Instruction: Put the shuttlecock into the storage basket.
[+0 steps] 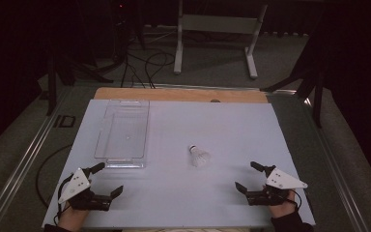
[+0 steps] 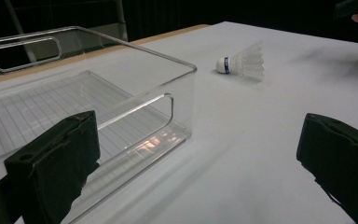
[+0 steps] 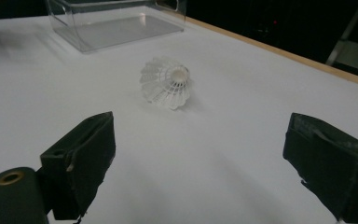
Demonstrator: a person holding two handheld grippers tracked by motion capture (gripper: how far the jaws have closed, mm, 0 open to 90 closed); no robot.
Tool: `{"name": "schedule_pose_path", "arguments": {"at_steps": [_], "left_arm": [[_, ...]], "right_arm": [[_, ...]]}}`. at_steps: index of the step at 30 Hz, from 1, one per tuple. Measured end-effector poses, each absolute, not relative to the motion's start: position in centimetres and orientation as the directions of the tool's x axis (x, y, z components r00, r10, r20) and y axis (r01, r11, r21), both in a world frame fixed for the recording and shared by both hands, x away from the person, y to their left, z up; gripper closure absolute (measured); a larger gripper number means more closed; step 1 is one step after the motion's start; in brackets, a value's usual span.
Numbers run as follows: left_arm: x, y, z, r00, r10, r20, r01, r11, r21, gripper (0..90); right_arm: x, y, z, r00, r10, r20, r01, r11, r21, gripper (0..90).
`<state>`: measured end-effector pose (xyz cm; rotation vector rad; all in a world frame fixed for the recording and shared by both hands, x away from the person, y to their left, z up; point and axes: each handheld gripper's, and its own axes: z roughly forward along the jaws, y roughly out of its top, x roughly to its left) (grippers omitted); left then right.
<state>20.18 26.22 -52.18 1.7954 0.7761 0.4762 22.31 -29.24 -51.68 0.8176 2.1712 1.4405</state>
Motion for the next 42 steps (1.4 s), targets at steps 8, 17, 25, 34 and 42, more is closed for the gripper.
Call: {"name": "schedule_pose_path", "arguments": {"at_steps": [8,17,25,34,42], "left_arm": [[20.2,26.1,-52.2,0.711,0.702,-0.046,0.283,-0.225,0.933,0.0],[20.1,26.0,-52.2,0.713,0.7,-0.038,0.284,-0.239,0.929,0.0],[20.1,25.8,-51.8,0.725,0.688,-0.034,0.279,-0.248,0.928,0.0],[20.0,25.4,-50.7,0.759,0.651,-0.029,0.265,-0.268,0.926,0.0],[20.6,25.2,-48.9,0.786,0.617,-0.034,0.269,-0.292,0.918,0.0]], "right_arm": [[22.4,-29.3,-51.7,-0.742,0.67,-0.008,0.256,0.295,0.921,9.5],[22.4,-29.2,-51.7,-0.749,0.662,-0.008,0.246,0.29,0.925,9.5],[22.4,-29.1,-51.7,-0.753,0.658,-0.003,0.251,0.291,0.923,9.5],[22.4,-29.0,-51.8,-0.756,0.655,-0.003,0.252,0.295,0.922,9.5],[22.4,-29.0,-51.8,-0.753,0.658,-0.004,0.254,0.297,0.92,9.5]]}}
